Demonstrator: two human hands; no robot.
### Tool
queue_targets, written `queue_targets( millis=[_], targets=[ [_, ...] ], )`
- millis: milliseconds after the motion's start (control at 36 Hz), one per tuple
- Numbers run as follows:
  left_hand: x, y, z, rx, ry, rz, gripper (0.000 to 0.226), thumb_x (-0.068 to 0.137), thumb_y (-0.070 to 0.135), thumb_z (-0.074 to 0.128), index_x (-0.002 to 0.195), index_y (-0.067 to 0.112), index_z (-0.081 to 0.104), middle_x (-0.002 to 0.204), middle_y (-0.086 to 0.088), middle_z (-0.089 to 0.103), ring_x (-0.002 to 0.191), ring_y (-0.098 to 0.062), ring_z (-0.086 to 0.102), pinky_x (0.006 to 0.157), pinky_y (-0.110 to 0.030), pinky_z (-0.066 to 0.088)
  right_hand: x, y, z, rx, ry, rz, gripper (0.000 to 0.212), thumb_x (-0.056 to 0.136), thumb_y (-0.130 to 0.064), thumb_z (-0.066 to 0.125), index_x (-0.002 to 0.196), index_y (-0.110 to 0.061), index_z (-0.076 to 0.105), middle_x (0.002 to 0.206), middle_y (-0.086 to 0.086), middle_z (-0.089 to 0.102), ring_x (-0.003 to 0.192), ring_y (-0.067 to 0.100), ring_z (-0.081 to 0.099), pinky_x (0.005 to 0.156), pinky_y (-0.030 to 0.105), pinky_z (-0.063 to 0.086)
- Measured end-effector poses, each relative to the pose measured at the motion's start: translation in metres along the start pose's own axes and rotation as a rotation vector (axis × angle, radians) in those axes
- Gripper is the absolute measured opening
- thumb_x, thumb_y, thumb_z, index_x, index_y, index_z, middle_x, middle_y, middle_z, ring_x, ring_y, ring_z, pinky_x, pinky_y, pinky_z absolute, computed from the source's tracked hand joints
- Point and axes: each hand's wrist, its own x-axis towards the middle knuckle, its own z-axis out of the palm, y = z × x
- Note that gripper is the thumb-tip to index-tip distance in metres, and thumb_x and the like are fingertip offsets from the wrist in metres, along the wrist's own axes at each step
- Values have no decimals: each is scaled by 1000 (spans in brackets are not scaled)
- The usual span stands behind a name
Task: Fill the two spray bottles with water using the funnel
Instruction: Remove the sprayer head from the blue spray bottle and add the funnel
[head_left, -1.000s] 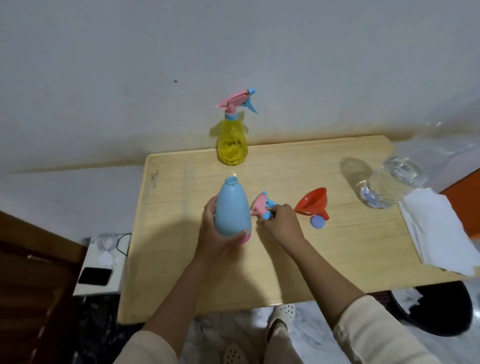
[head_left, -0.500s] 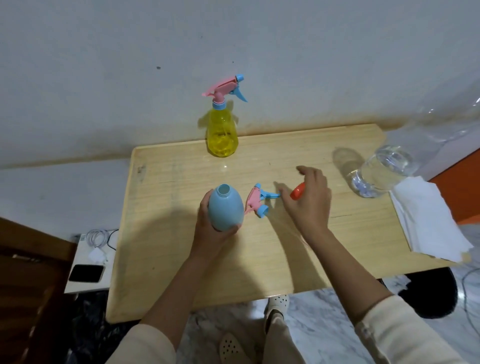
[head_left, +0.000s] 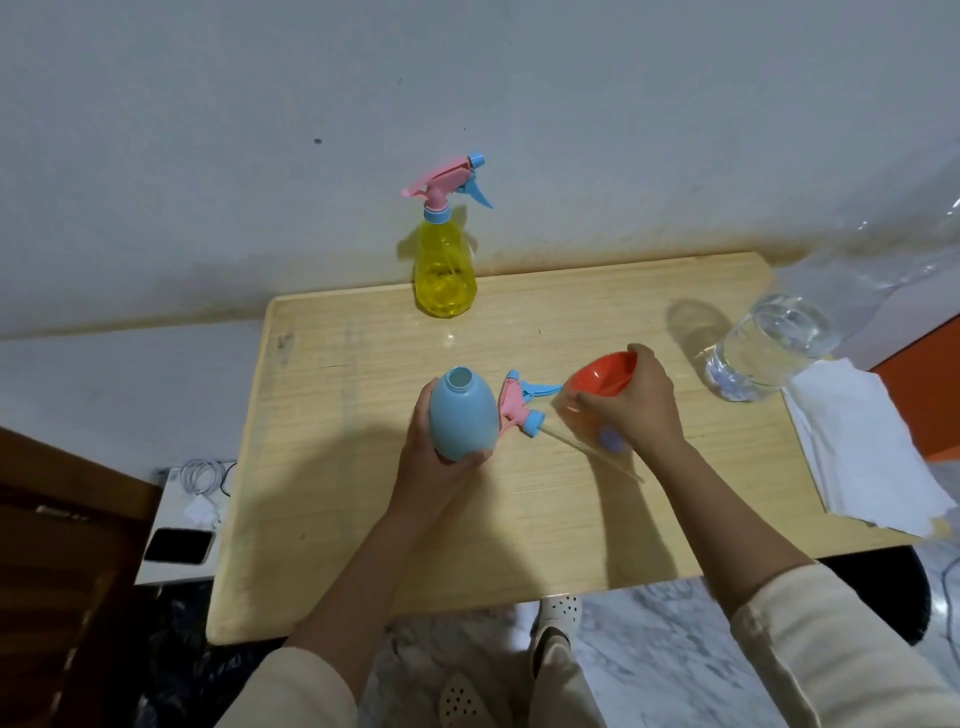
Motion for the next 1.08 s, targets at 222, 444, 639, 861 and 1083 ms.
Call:
queue_targets(
  millis=[222, 444, 639, 861, 1083],
  targets=[
    [-1, 7, 2, -50, 31, -5, 93, 59, 30, 84, 137, 38, 35, 133, 12, 50, 119, -12, 53, 93, -46, 52, -35, -78, 1, 604, 4, -191, 81, 66, -21, 84, 133, -20, 39, 130, -3, 43, 114, 12, 48, 73, 1, 43],
    [-2, 15, 6, -73, 75, -18, 83, 55, 33, 80, 127, 42, 41, 122, 3, 58, 110, -18, 59, 88, -43, 54, -62, -113, 18, 695, -200, -305, 81, 65, -6, 83, 133, -15, 40, 127, -2, 47, 106, -6, 50, 75, 2, 42],
    [-2, 7, 6, -54, 66, -69, 99, 56, 35, 84, 141, 21, 35, 128, -3, 56, 116, -21, 58, 93, -48, 51, -71, -102, 37, 549, -257, -331, 92, 55, -35, 83, 134, -24, 37, 130, -7, 46, 118, 8, 48, 90, 18, 48],
    [-4, 13, 8, 67, 105, -46, 92, 56, 24, 83, 138, 23, 39, 120, -2, 54, 112, -22, 54, 93, -47, 49, -69, -105, 40, 373, -252, -359, 91, 63, -31, 86, 137, -22, 34, 133, -5, 44, 120, 12, 46, 97, 26, 41],
    [-14, 23, 15, 181, 249, -44, 105, 48, 53, 71, 134, 0, 43, 116, -15, 49, 109, -32, 51, 90, -48, 49, -70, -97, 28, 446, -404, -293, 117, 66, -29, 84, 148, -27, 1, 127, -12, 32, 118, 5, 40, 96, 21, 35]
  ],
)
